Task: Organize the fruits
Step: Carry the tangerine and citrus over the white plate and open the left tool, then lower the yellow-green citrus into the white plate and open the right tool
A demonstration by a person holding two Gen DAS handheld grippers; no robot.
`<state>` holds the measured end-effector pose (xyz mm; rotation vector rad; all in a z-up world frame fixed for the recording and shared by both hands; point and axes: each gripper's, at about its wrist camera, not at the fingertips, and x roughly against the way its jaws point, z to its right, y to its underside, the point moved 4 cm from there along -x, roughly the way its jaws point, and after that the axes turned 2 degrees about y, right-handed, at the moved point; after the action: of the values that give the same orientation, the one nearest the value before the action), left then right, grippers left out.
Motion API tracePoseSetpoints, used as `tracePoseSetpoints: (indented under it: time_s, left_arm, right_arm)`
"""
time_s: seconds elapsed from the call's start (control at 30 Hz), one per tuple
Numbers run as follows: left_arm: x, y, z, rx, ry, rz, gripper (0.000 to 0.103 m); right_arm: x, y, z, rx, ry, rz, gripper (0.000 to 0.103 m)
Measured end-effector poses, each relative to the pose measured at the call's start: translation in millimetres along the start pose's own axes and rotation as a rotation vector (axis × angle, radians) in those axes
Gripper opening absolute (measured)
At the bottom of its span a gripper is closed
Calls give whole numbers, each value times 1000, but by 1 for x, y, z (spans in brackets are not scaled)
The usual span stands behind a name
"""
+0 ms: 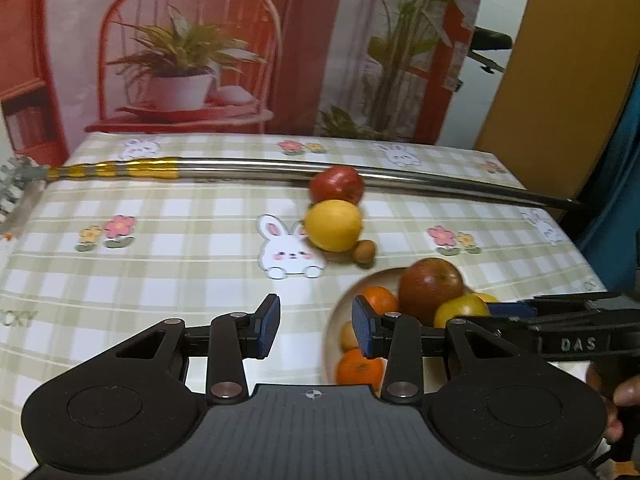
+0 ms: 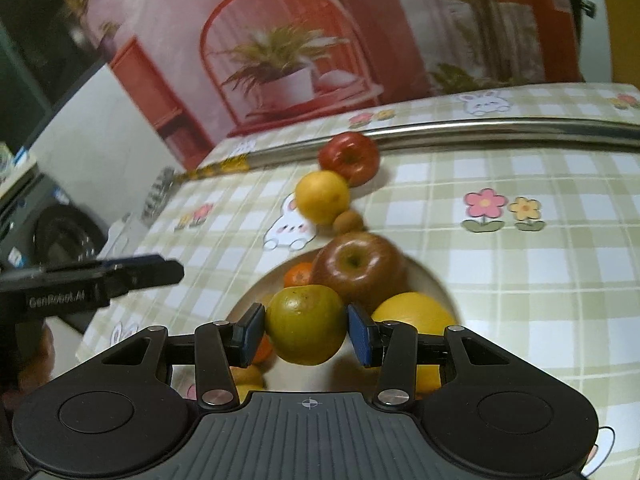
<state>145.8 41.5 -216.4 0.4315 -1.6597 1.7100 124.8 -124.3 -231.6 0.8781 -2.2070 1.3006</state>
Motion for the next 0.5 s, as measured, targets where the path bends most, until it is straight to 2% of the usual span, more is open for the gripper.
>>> tracePoseSetpoints:
  time_s: [0.27, 0.5]
  left_arm:
    - [12, 3, -13, 40, -1, 26, 41]
    - [12, 7, -14, 53, 12, 25, 41]
  right_arm:
    - [-12, 11, -21, 49, -15, -71, 42]
    - [-21, 15, -23, 39, -12, -103, 42]
